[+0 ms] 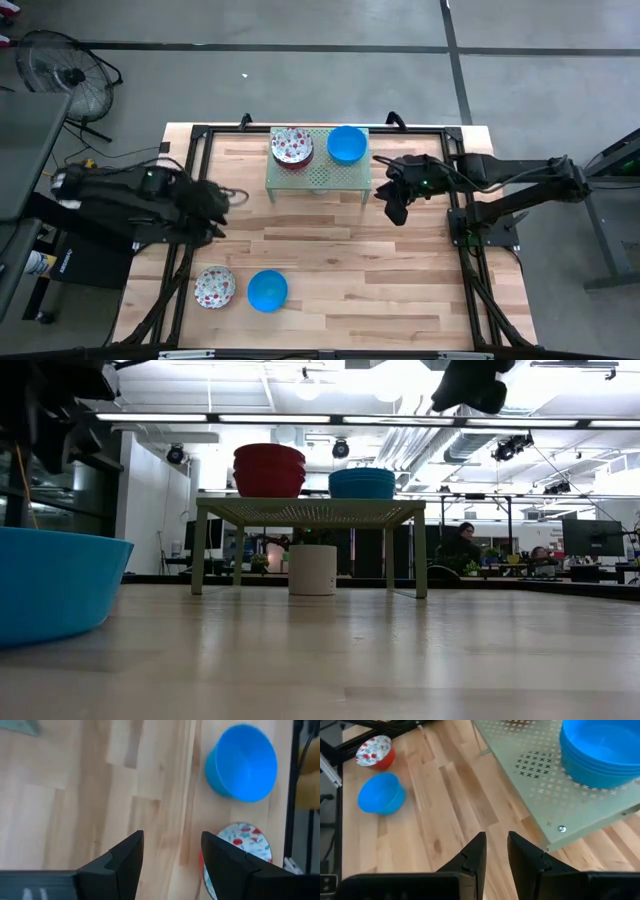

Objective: Pick & Place Mini bowls
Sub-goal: Stack the red patterned bowl on the red patterned bowl on the shelf

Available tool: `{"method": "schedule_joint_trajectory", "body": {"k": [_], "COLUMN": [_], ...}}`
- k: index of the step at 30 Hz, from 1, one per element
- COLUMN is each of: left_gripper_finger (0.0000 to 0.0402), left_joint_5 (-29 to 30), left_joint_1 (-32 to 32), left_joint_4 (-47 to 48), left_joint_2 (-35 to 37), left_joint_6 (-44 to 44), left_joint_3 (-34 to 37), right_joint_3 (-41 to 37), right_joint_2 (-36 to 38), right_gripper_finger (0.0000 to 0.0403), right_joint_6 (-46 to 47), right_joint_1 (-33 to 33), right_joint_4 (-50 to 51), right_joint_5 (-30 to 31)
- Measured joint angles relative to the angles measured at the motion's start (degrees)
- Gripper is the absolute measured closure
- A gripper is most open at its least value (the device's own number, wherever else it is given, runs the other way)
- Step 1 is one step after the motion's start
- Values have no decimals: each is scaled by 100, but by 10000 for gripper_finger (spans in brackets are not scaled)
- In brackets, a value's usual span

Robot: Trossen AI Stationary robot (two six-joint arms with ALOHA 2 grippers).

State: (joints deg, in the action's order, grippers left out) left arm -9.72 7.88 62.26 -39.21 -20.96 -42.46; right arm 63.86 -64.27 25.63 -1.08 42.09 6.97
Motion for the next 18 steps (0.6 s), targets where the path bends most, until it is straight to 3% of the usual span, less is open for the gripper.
{"method": "schedule_joint_trajectory", "body": {"k": [10, 18], "left_gripper_finger": [207, 207], "left_joint_5": [491, 842], "left_joint_1": [2416, 3525], "left_joint_4": [-258, -277], "left_joint_2": [-1036, -1352], "left_joint_6": [-1402, -2511], "left_joint_3": [0, 0], "right_joint_3": [0, 0], "right_joint_2": [0, 0], "right_gripper_finger": [336, 336], "right_joint_6": [-4, -11], "right_joint_1": [-526, -733], "right_joint_4": [0, -2], "right_joint_5": [-4, -1]}}
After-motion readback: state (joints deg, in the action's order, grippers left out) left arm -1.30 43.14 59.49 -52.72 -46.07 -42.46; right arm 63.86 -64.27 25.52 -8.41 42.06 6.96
